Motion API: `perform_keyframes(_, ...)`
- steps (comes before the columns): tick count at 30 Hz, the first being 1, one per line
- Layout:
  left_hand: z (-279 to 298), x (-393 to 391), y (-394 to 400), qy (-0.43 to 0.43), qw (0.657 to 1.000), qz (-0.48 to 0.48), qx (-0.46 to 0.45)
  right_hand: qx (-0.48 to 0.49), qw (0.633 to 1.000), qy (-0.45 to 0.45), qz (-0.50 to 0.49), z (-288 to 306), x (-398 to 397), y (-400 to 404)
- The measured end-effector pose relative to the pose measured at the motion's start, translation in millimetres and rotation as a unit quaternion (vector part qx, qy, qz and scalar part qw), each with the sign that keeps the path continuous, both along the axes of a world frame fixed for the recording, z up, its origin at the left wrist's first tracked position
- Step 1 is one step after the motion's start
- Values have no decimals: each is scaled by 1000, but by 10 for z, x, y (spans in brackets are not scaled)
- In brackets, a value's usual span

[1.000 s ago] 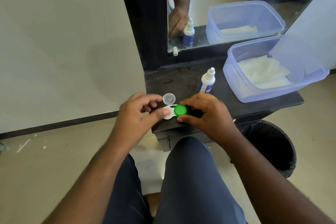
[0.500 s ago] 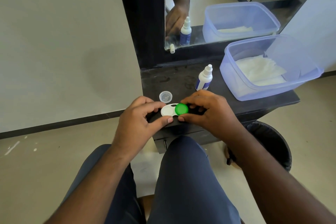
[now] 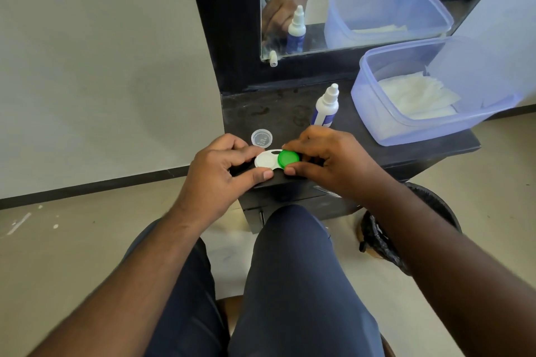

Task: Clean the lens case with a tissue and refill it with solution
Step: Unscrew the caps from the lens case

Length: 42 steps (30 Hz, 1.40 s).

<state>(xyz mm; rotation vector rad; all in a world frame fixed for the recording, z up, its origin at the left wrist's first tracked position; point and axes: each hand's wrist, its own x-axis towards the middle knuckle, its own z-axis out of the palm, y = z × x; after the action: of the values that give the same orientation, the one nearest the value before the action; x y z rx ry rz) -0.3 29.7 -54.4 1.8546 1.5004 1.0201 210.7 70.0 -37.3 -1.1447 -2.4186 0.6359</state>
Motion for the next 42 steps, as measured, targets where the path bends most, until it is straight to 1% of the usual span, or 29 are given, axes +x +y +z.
perform_keyframes(11, 64, 12, -14, 15, 1000, 1, -14, -16, 993, -35, 115, 171, 1, 144)
perform_keyframes(14, 29, 23, -40, -1, 1000, 19, -16, -1, 990, -48, 132, 175, 25, 154)
perform_keyframes(17, -1, 32, -59, -16, 999, 30, -9, 18, 995, -32, 96, 124, 44, 84)
perform_keyframes(20, 3, 44, -73, -16, 999, 36, -1, 20, 1000, 8, -3, 80, 6, 14)
perform_keyframes(21, 4, 45, -77, -14, 999, 39, 2, 21, 1000, 10, -18, 73, -8, 8)
perform_keyframes(24, 5, 41, -76, -5, 999, 35, -2, 13, 1000, 11, -12, 56, -26, 7)
perform_keyframes(29, 42, 7, -38, 17, 1000, -2, -26, 5, 1000, 15, 9, 44, -5, 32)
perform_keyframes(32, 43, -6, -9, 23, 999, -15, -31, 6, 999, 5, 37, 56, 13, 69)
perform_keyframes(36, 16, -14, -6, 16, 999, -9, -35, 7, 996, -24, 82, 74, 38, 120)
perform_keyframes(39, -5, -17, 2, 11, 999, -7, -32, -26, 996, -3, 85, 67, 77, 141)
perform_keyframes(42, -6, -20, 7, 4, 999, -12, -29, -40, 996, 34, 67, 42, 95, 130)
